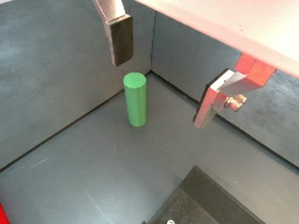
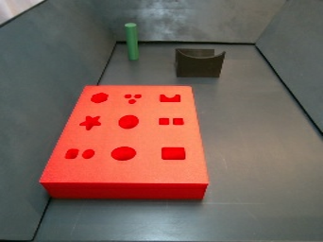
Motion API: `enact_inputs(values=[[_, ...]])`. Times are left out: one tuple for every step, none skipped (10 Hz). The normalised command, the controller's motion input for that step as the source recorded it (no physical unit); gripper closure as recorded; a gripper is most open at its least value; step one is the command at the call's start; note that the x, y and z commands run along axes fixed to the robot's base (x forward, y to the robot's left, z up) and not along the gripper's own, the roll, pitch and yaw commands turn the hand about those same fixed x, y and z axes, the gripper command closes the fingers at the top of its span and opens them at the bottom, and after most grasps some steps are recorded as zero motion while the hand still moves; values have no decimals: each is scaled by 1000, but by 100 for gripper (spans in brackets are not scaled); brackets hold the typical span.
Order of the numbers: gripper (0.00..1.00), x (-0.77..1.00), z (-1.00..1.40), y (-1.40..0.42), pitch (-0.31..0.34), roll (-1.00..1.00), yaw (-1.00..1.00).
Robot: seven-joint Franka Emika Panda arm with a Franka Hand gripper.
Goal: Pick up the round object. Move up. Move to above the board. Insert the round object.
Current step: Pick up the round object.
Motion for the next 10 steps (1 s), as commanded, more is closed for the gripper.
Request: enact_inputs(values=[[0, 0, -100, 0, -10, 0, 0], [0, -337, -446, 440, -63, -159, 0], [0, -566, -720, 809, -171, -171, 203], [0, -566, -769, 823, -163, -156, 223], [0, -623, -803, 817, -163, -136, 231], [0, -629, -763, 663, -207, -107, 243], [0, -120, -126, 26, -119, -64, 0], [0, 0, -80, 0, 0, 0, 0], [0, -151, -514, -137, -10, 27, 0], [0, -140, -589, -174, -31, 20, 0]])
